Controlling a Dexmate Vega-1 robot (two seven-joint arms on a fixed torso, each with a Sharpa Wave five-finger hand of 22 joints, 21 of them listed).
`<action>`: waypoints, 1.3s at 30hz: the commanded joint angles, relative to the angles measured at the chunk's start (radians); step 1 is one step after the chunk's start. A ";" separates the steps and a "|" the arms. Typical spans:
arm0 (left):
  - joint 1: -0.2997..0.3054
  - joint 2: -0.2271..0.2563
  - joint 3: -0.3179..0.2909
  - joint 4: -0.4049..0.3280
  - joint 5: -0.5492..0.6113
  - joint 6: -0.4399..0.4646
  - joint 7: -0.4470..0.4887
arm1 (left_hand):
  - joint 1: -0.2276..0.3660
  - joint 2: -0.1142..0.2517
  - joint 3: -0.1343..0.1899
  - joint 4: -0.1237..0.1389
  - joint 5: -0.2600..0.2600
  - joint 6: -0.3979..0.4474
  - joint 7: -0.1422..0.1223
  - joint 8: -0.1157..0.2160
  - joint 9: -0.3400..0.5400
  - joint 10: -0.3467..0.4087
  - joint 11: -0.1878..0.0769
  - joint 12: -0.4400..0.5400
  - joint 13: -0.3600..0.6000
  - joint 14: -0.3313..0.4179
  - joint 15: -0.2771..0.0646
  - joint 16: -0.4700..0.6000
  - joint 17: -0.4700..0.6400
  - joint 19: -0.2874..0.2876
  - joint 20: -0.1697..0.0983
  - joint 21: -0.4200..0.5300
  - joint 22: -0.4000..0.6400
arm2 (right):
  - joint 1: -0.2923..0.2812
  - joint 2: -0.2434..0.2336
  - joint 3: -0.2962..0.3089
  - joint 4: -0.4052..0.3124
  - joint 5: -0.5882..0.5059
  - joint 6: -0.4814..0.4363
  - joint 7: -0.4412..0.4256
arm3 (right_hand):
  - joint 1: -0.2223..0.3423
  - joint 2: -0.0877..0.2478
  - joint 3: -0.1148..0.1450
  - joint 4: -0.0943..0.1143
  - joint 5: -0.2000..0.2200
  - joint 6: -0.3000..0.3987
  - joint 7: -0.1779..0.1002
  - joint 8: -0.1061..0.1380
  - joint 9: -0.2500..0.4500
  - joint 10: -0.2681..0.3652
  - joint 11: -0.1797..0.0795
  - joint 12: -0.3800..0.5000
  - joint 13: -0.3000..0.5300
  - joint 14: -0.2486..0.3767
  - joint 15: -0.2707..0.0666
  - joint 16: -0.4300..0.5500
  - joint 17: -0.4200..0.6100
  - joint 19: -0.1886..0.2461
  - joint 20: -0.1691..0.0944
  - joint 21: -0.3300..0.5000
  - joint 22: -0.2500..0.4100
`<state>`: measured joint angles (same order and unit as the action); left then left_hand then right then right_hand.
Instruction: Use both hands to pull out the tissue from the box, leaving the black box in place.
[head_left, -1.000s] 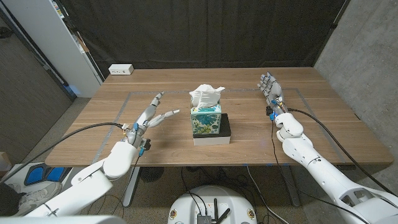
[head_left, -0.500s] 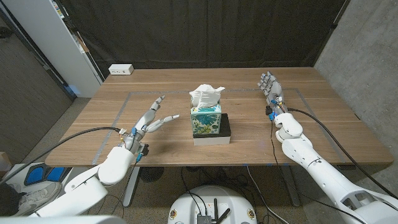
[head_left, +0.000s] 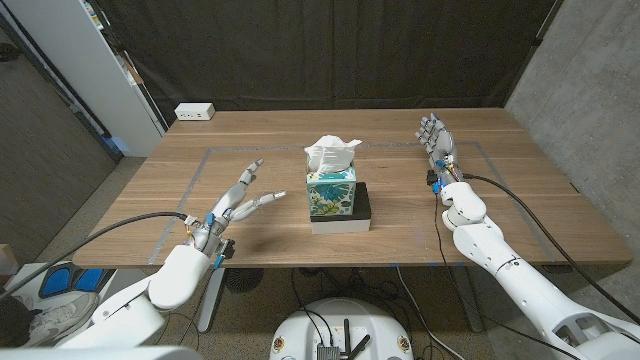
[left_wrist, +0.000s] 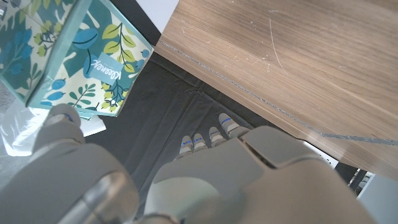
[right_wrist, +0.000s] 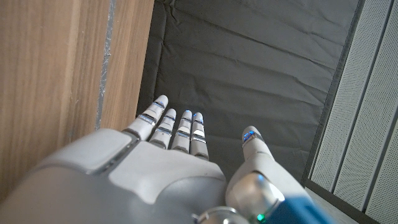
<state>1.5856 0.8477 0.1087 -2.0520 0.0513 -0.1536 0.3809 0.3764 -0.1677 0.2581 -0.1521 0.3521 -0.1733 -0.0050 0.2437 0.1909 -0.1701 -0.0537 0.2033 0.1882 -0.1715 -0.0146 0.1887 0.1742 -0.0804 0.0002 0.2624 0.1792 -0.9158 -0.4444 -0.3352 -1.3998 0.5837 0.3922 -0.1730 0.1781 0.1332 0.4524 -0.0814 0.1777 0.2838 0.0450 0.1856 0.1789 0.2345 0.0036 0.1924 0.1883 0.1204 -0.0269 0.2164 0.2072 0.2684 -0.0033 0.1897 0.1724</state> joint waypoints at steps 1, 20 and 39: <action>0.016 -0.016 -0.019 0.007 0.021 -0.032 -0.023 | 0.017 0.003 -0.007 0.001 0.006 -0.324 0.006 0.003 0.002 -0.215 -0.003 0.002 0.003 -0.123 -0.006 0.006 0.004 0.010 -0.002 -0.002 0.002 | -0.022 -0.006 0.002 -0.037 -0.012 -0.006 -0.021 | -0.002 -0.001 0.002 -0.005 -0.002 0.009 0.005 0.007 0.002 0.006 -0.002 0.006 0.004 0.010 -0.001 0.008 0.002 0.004 -0.001 0.008 0.002; -0.023 0.012 -0.021 -0.022 0.029 -0.015 -0.120 | 0.050 -0.001 -0.034 -0.004 0.010 -0.247 0.011 0.029 0.000 -0.138 -0.004 0.020 0.002 -0.048 -0.019 0.018 0.002 0.070 -0.008 0.003 0.001 | -0.060 -0.028 0.009 -0.086 -0.028 0.013 -0.016 | -0.004 0.000 -0.002 -0.010 -0.001 0.012 0.008 0.007 0.002 0.013 0.001 0.006 0.005 0.018 0.004 0.010 0.002 0.005 0.003 0.008 0.002; -0.133 0.059 0.035 -0.011 -0.025 -0.003 -0.244 | 0.093 0.000 -0.059 -0.008 0.012 -0.186 0.041 0.047 -0.002 -0.075 0.017 0.027 0.001 0.013 -0.010 0.017 0.001 0.117 -0.031 0.000 0.000 | -0.080 -0.044 0.006 -0.121 -0.067 0.036 -0.016 | -0.005 0.001 -0.004 -0.015 -0.001 0.016 0.011 0.008 0.003 0.016 0.007 0.006 0.005 0.021 0.006 0.010 0.002 0.004 0.004 0.008 0.002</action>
<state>1.5163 0.8730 0.1134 -2.0673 0.0651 -0.1716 0.2183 0.4555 -0.1677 0.2055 -0.1578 0.3592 -0.1728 0.0276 0.2838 0.1858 -0.1694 -0.0453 0.2228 0.1875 -0.1655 -0.0238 0.2036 0.1727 0.0215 -0.0301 0.2629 0.1767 -0.9805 -0.4780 -0.3297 -1.4955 0.5374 0.4159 -0.1852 0.1781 0.1331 0.4439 -0.0899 0.1778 0.2947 0.0558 0.1856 0.1789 0.2415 0.0108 0.1924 0.1882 0.1328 -0.0214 0.2233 0.2069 0.2684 -0.0034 0.1897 0.1724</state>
